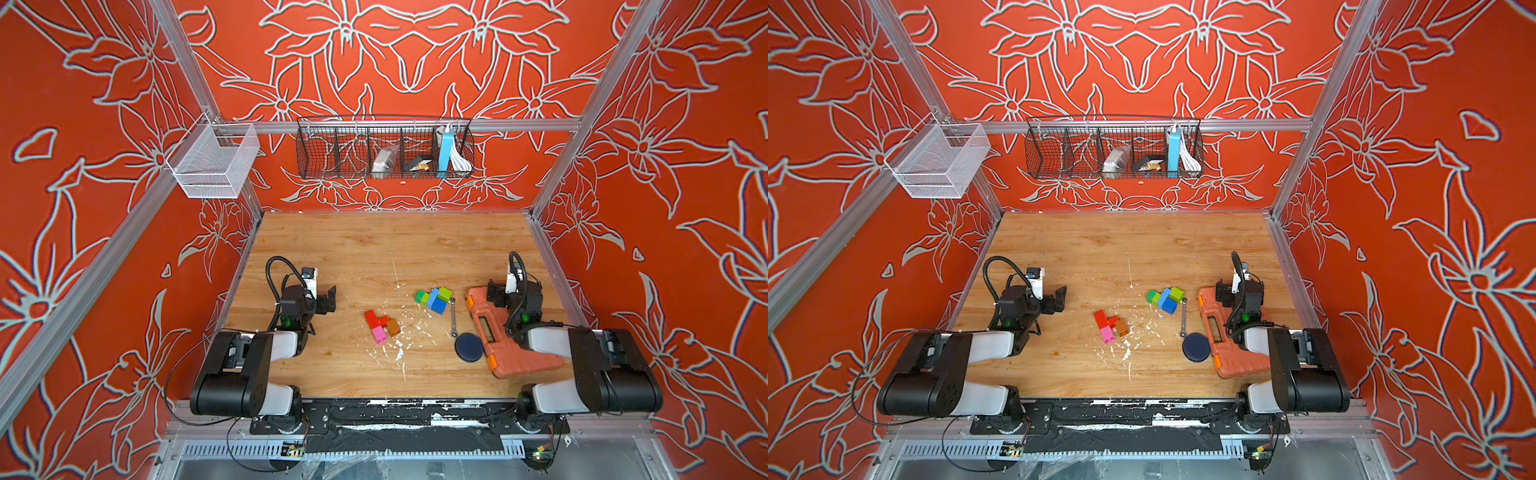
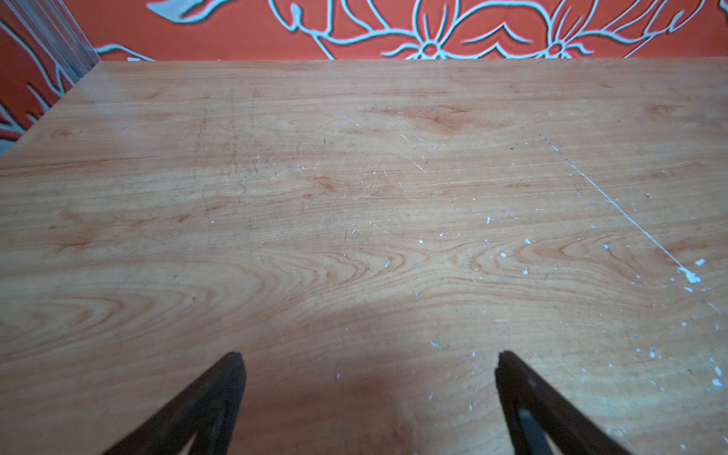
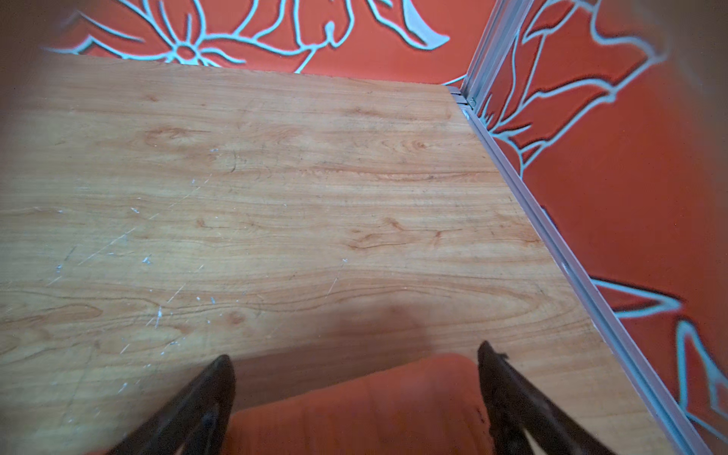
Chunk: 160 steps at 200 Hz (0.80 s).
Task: Assemble the letter h with lego
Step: Reset both arms
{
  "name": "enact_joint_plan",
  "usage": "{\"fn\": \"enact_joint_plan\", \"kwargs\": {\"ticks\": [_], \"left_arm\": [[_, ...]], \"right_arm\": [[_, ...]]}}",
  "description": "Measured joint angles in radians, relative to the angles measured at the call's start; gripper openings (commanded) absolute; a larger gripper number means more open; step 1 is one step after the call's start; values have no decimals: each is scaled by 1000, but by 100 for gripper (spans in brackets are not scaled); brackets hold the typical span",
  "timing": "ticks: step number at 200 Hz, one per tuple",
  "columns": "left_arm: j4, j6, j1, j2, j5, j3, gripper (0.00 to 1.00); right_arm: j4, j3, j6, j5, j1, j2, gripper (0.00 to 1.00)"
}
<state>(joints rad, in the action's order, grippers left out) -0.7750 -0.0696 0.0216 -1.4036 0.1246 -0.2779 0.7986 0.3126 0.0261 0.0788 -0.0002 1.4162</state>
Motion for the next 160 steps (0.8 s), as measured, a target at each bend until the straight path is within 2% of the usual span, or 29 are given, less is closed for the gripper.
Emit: {"fn": "enact_joint_plan", "kwargs": {"ticks": [160], "left_arm": [[-13,1,0,0,0,0,99]], "right_arm": [[-22,5,-17,0,34,0,98]]}}
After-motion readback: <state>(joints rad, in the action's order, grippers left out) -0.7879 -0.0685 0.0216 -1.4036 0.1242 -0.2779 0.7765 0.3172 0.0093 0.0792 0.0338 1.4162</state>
